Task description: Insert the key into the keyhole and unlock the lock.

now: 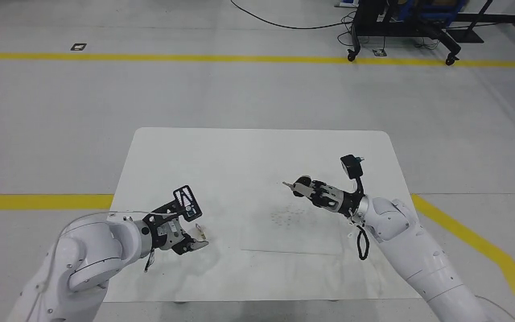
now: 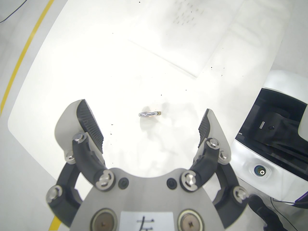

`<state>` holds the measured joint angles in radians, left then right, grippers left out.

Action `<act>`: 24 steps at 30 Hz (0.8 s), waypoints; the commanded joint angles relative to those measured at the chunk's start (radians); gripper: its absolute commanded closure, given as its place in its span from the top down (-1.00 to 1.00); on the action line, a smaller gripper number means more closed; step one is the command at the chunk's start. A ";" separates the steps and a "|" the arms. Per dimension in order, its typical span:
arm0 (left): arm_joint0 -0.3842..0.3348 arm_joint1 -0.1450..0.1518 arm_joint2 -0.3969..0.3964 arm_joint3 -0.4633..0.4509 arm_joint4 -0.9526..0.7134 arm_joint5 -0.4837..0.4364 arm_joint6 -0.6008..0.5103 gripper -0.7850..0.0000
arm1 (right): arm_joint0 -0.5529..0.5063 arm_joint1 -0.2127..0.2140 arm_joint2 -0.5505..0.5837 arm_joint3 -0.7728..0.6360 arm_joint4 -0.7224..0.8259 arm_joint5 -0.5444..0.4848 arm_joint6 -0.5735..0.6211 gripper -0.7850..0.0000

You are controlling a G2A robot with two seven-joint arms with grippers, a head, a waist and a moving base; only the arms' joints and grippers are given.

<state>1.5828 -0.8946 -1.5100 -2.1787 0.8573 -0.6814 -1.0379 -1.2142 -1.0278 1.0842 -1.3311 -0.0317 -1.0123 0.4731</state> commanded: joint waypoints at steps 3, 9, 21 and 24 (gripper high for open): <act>0.000 0.000 0.000 0.000 0.000 0.001 0.000 1.00 | 0.000 0.000 0.000 0.000 0.000 0.000 0.000 -1.00; 0.000 0.000 0.000 0.000 0.000 0.001 0.000 1.00 | 0.000 0.000 0.000 0.000 0.000 0.000 0.000 -1.00; -0.053 0.027 0.030 0.072 0.091 -0.178 0.077 1.00 | 0.000 0.000 0.000 0.000 0.000 0.000 0.000 -1.00; -0.083 0.054 0.078 0.118 0.236 -0.282 0.181 1.00 | 0.000 0.000 0.000 0.000 0.000 0.000 0.000 -1.00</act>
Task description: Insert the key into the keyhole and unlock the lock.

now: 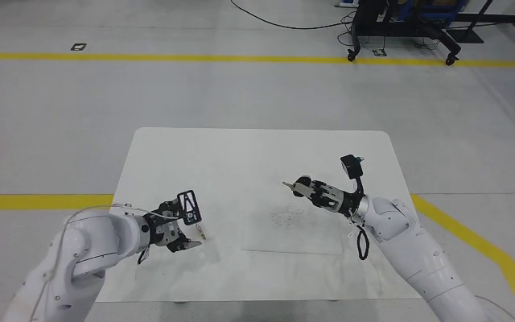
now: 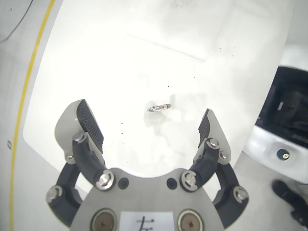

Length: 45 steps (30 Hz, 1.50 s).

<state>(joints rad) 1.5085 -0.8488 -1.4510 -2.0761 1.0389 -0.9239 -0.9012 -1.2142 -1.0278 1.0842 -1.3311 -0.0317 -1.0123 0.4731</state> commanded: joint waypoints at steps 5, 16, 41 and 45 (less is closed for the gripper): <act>-0.085 0.042 0.143 0.073 0.219 -0.088 0.093 1.00 | 0.000 0.000 0.000 0.000 0.000 0.000 0.000 -1.00; -0.279 0.087 0.370 0.195 0.155 -0.088 0.093 0.33 | 0.000 0.000 0.000 0.000 0.000 0.000 0.000 -1.00; -0.537 0.127 0.636 0.355 -0.001 -0.088 0.094 -1.00 | 0.000 0.000 0.000 0.000 0.000 0.000 0.000 -1.00; -0.549 0.131 0.651 0.369 -0.023 -0.088 0.093 -1.00 | 0.000 0.000 0.000 0.000 0.000 0.000 0.000 -1.00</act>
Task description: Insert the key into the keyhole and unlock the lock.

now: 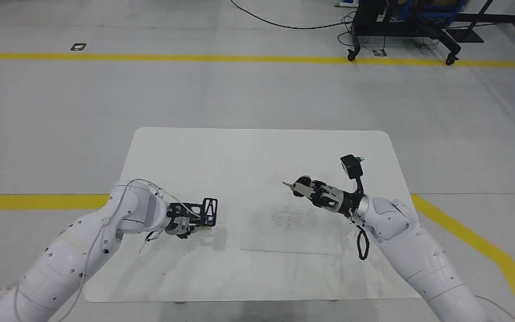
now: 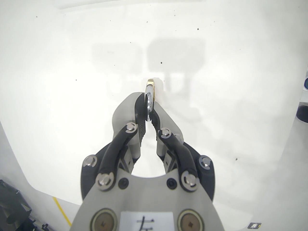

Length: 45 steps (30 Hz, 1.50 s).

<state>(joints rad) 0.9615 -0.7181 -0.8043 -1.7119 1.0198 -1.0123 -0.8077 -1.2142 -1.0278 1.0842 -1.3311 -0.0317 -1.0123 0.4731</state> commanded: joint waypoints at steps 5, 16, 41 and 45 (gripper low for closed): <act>-0.019 0.000 0.023 0.023 -0.066 0.015 -0.015 -1.00 | 0.000 0.000 0.000 0.000 0.000 0.000 0.000 -1.00; -0.062 -0.004 0.070 0.046 -0.147 0.035 -0.035 -0.75 | 0.000 0.000 0.000 0.000 0.000 0.000 0.000 -1.00; -0.116 -0.013 0.131 0.076 -0.180 0.059 -0.049 -1.00 | 0.000 0.000 0.000 0.000 0.000 0.000 0.000 -1.00; -0.112 -0.009 0.096 0.115 -0.249 0.083 0.016 -1.00 | 0.000 0.000 0.000 0.000 0.000 0.000 0.000 -1.00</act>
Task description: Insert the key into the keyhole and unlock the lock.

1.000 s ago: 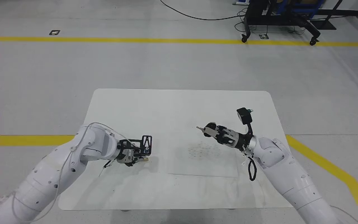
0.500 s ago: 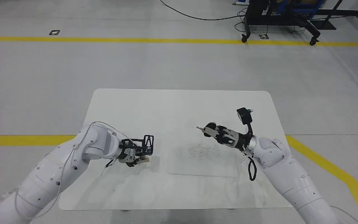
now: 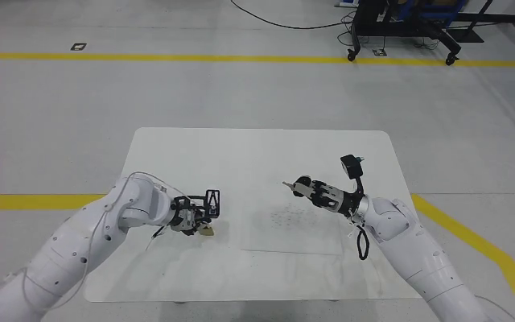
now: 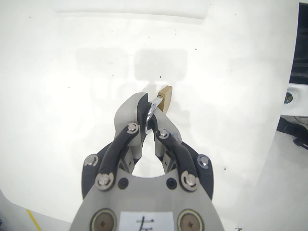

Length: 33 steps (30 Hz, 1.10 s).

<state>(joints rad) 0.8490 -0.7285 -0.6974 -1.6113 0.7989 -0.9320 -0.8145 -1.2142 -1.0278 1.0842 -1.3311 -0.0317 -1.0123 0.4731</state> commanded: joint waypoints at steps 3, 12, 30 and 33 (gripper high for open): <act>0.002 0.005 -0.043 0.072 -0.130 -0.007 0.084 -1.00 | 0.000 0.000 0.000 0.000 0.000 0.000 0.000 -1.00; -0.003 0.006 -0.050 0.077 -0.145 -0.030 0.098 -1.00 | 0.000 0.000 0.000 0.000 0.000 0.000 0.000 -1.00; 0.018 -0.006 0.012 0.173 -0.892 -0.080 0.298 -1.00 | -0.019 -0.001 0.003 -0.061 0.114 0.000 -0.028 -1.00; 0.018 -0.006 0.012 0.173 -0.892 -0.080 0.298 -1.00 | -0.019 -0.001 0.003 -0.061 0.114 0.000 -0.028 -1.00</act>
<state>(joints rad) 0.8668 -0.7350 -0.6858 -1.4379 -0.0902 -1.0123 -0.5168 -1.2327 -1.0292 1.0873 -1.3919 0.0825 -1.0123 0.4448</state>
